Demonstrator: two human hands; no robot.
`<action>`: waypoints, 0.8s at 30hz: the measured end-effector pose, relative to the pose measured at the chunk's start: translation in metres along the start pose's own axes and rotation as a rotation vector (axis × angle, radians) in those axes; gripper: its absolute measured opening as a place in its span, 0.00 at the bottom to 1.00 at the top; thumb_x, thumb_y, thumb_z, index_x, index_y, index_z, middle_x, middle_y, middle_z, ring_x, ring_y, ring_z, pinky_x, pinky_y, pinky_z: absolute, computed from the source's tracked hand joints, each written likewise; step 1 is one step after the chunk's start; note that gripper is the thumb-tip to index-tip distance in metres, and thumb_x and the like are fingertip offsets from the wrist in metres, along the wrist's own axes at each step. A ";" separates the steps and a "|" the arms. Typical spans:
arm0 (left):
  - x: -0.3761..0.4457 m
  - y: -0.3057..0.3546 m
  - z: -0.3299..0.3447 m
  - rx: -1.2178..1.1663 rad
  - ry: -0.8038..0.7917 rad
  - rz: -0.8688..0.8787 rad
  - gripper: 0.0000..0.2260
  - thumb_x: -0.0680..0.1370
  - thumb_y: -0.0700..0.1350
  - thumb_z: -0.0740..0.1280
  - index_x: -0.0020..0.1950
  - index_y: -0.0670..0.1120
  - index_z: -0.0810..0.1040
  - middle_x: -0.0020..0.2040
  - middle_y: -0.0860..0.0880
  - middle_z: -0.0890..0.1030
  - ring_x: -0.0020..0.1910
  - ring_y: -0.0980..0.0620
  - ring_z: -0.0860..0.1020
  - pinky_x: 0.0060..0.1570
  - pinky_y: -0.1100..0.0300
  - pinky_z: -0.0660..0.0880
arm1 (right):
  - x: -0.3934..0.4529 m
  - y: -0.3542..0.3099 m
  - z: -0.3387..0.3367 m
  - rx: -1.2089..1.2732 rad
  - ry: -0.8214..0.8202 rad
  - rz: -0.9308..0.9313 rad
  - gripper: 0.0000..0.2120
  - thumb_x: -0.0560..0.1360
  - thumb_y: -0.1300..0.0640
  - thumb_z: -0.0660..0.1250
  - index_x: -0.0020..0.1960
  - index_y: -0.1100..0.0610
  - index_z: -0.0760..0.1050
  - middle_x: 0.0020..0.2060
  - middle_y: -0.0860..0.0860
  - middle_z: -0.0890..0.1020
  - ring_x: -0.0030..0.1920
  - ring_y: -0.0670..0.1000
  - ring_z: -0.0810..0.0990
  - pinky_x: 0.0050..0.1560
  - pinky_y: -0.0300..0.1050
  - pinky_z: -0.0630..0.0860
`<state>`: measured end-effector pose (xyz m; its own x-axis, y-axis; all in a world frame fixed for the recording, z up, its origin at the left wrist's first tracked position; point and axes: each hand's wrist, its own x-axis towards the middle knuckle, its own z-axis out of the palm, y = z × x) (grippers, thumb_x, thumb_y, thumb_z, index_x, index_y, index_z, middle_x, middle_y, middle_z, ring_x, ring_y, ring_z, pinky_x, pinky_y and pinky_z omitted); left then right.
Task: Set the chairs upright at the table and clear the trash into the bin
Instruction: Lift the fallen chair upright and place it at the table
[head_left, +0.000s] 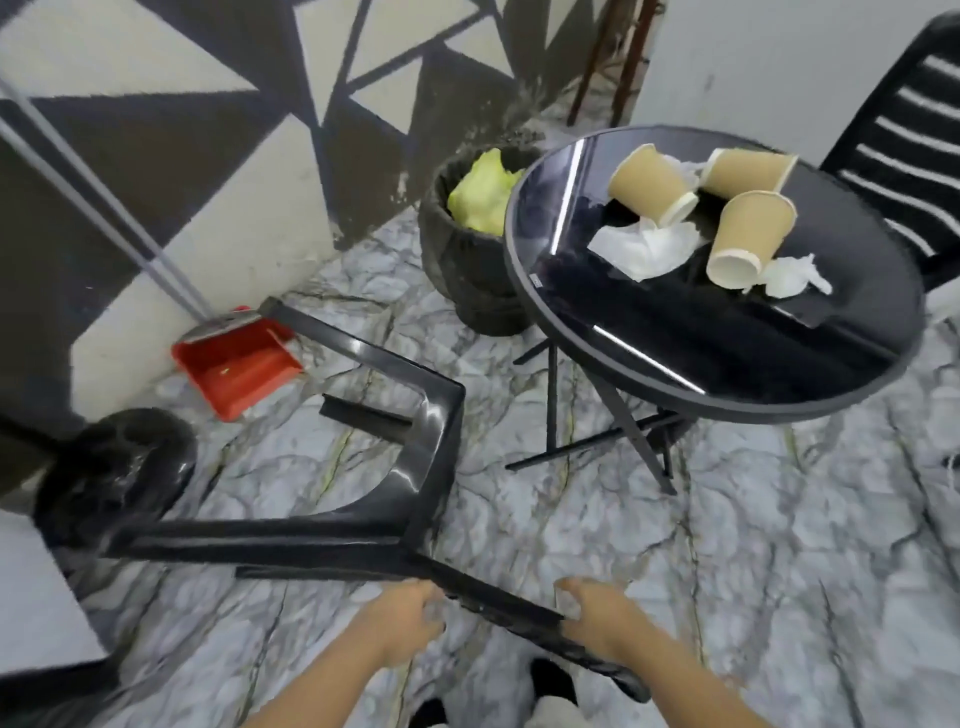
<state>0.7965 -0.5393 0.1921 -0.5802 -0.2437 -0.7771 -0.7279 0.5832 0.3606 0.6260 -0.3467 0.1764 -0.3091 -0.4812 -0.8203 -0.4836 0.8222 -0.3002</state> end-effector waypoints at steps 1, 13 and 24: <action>0.009 -0.005 0.001 0.020 -0.024 0.005 0.20 0.77 0.50 0.61 0.68 0.49 0.67 0.67 0.49 0.70 0.66 0.49 0.69 0.62 0.60 0.67 | 0.004 0.005 0.010 0.038 0.000 0.016 0.24 0.76 0.50 0.61 0.69 0.54 0.63 0.66 0.56 0.71 0.66 0.56 0.69 0.63 0.48 0.69; 0.165 -0.016 0.066 0.251 -0.090 0.222 0.22 0.75 0.61 0.61 0.65 0.52 0.70 0.59 0.52 0.73 0.61 0.51 0.71 0.56 0.59 0.67 | 0.106 0.089 0.116 0.236 0.201 0.077 0.25 0.74 0.41 0.59 0.69 0.45 0.62 0.64 0.47 0.72 0.64 0.52 0.70 0.63 0.49 0.68; 0.214 0.008 0.129 0.349 -0.168 0.369 0.24 0.75 0.63 0.60 0.67 0.53 0.68 0.61 0.51 0.77 0.57 0.50 0.74 0.55 0.56 0.71 | 0.120 0.136 0.133 0.128 0.298 -0.039 0.20 0.77 0.43 0.57 0.66 0.49 0.67 0.59 0.51 0.77 0.58 0.54 0.72 0.57 0.47 0.66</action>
<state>0.7138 -0.4870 -0.0374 -0.6872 0.1365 -0.7135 -0.3056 0.8367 0.4545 0.6318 -0.2521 -0.0270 -0.5278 -0.5657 -0.6335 -0.3990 0.8236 -0.4030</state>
